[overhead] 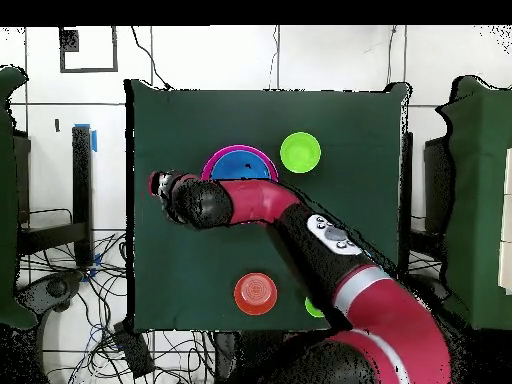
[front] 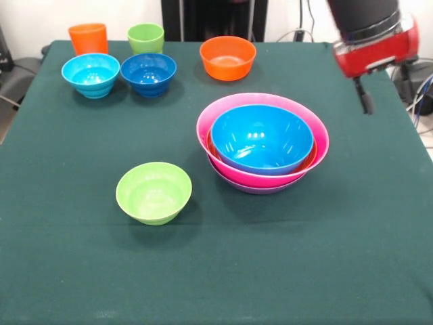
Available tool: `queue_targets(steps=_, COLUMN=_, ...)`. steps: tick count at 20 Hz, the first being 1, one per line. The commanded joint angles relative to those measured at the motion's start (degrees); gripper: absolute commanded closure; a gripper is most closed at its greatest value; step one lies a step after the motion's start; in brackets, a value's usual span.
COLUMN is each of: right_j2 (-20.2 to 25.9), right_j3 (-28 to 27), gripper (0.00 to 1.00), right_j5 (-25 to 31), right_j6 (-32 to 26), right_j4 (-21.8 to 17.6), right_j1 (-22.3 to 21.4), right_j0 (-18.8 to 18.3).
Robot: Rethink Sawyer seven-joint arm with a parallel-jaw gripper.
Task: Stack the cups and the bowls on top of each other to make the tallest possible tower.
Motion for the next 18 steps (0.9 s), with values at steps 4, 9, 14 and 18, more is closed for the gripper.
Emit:
queue_targets(steps=4, right_j2=7.0, right_j3=-13.0, gripper=0.00, right_j5=24.0, right_j6=-22.9, right_j4=-5.7, right_j1=8.3, right_j0=-8.2)
queue_targets(steps=9, right_j2=9.5, right_j3=-8.4, gripper=0.00, right_j5=22.6, right_j6=-20.7, right_j4=-6.8, right_j1=7.4, right_j0=-12.7)
queue_targets(steps=14, right_j2=10.6, right_j3=-3.8, gripper=0.00, right_j5=18.5, right_j6=-17.7, right_j4=-8.9, right_j1=7.3, right_j0=-15.7)
queue_targets(steps=18, right_j2=11.7, right_j3=-0.7, gripper=0.00, right_j5=17.1, right_j6=-15.1, right_j4=-10.6, right_j1=5.3, right_j0=-17.6)
